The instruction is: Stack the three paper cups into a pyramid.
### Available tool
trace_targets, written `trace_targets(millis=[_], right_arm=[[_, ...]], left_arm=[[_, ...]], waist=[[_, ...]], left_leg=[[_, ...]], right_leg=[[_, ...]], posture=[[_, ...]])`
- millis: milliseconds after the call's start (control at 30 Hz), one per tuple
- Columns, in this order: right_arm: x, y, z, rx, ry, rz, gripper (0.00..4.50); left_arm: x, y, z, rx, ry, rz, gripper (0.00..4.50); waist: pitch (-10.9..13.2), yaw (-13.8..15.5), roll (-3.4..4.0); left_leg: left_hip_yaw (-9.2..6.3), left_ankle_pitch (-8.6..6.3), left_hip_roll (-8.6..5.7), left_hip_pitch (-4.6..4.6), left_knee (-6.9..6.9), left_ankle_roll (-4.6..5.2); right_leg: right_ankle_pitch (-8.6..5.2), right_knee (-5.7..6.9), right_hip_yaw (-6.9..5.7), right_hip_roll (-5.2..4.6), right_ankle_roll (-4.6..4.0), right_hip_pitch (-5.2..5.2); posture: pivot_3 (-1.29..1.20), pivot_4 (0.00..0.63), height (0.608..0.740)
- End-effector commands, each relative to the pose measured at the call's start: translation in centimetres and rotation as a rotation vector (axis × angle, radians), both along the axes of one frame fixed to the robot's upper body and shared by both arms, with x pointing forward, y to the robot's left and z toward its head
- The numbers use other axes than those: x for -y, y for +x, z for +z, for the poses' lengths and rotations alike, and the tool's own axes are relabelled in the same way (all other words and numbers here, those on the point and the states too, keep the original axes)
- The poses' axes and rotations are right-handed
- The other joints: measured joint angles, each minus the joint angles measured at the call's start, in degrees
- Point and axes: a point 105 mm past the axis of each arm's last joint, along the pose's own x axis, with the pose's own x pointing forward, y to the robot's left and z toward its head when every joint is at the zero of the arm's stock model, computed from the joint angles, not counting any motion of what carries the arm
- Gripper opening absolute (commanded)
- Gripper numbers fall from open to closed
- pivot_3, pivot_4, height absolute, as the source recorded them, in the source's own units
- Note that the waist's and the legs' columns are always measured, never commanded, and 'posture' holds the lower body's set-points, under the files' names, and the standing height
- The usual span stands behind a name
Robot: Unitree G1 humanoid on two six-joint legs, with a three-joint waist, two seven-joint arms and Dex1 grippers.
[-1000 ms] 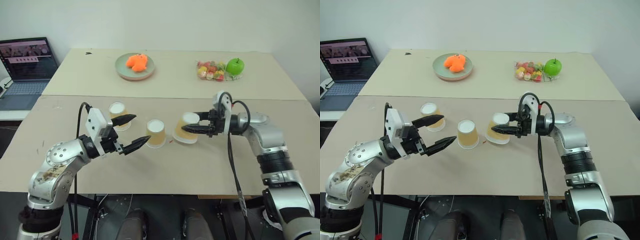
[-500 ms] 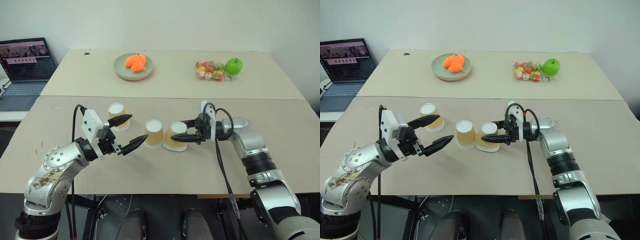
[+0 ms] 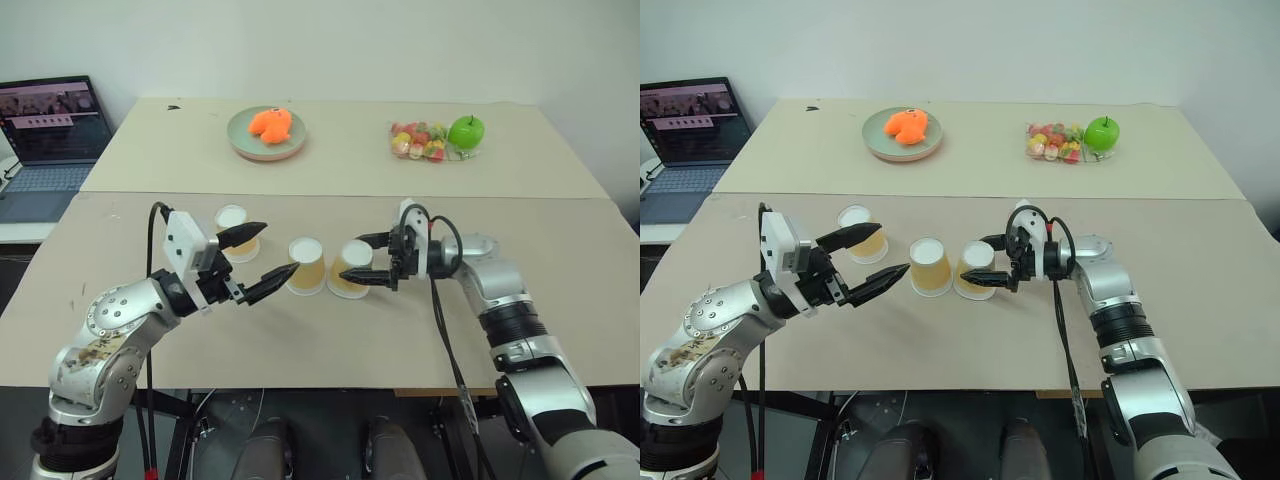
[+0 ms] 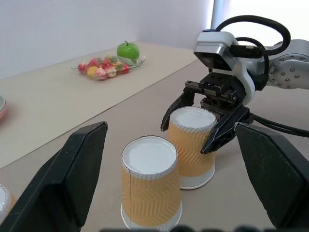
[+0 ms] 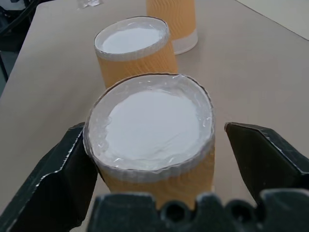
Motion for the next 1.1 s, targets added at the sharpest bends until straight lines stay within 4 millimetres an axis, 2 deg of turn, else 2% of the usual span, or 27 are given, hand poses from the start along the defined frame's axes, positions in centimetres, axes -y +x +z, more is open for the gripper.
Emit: trace_targets(millis=[33,200,367,600,667,767,867,933,1100], right_arm=[[0.9,0.3,2.3,0.014,0.060,-0.040,4.42],[2.9,0.7,5.2,0.027,0.144,-0.113,4.42],[5.3,-0.1,7.1,0.008,0.213,-0.162,4.42],[6.7,-1.1,6.3,-0.009,0.195,-0.223,4.42],[7.8,-1.1,6.3,-0.004,0.192,-0.272,4.42],[10.4,-1.4,6.1,-0.003,0.167,-0.361,4.42],[12.1,-2.4,5.8,-0.012,0.142,-0.389,4.42],[13.1,-3.1,5.6,-0.037,0.142,-0.419,4.42],[12.6,-3.6,4.8,-0.054,0.140,-0.421,4.42]], left_arm=[[0.3,0.0,0.9,0.041,-0.013,-0.016,4.50],[0.7,0.4,0.9,0.030,-0.044,-0.038,4.50],[0.9,1.0,1.4,0.015,-0.099,-0.067,4.50],[0.8,1.7,1.9,0.006,-0.143,-0.078,4.50],[0.7,1.7,2.0,0.007,-0.147,-0.072,4.50],[-1.0,2.2,3.0,0.028,-0.199,0.016,4.50],[-3.1,2.7,4.0,0.043,-0.286,0.131,4.50],[-4.7,2.8,4.0,0.030,-0.333,0.202,4.50],[-5.7,2.8,3.6,0.012,-0.332,0.260,4.50]], waist=[[0.00,-0.02,0.00],[0.00,0.10,0.00],[0.01,0.03,-0.01],[0.00,0.03,-0.02],[0.01,0.03,-0.02],[0.01,0.09,-0.03],[0.02,0.45,-0.05],[0.03,0.54,-0.06],[0.03,0.24,-0.07]], left_leg=[[0.00,0.00,-0.01,0.00,0.00,0.00],[0.00,0.00,-0.01,0.00,0.00,0.00],[0.00,-0.01,-0.01,-0.03,0.00,0.03],[0.01,-0.02,-0.01,-0.02,0.00,0.04],[0.01,-0.02,-0.01,-0.03,0.00,0.04],[0.01,-0.02,0.00,-0.03,0.00,0.04],[0.00,-0.04,0.01,-0.04,0.00,0.08],[0.00,-0.07,0.03,-0.03,0.00,0.13],[0.03,-0.09,0.03,0.02,0.00,0.17]], right_leg=[[0.00,0.00,0.00,0.00,0.00,0.00],[0.00,0.01,0.00,0.00,0.00,0.00],[0.00,-0.03,-0.02,0.00,0.00,-0.01],[0.00,-0.04,-0.01,0.00,0.00,0.01],[0.00,-0.03,0.00,0.00,0.00,0.00],[0.00,-0.04,0.01,0.00,0.00,0.00],[0.00,-0.09,0.00,-0.01,0.00,0.01],[0.00,-0.11,0.00,-0.01,0.00,0.03],[0.01,-0.03,0.06,-0.02,0.01,0.04]], posture=[[0.00,0.150,0.673],[0.00,0.150,0.673],[0.00,0.150,0.673],[0.00,0.150,0.673],[0.00,0.150,0.673],[0.00,0.150,0.673],[0.00,0.150,0.673],[0.00,0.150,0.673],[0.00,0.150,0.673]])
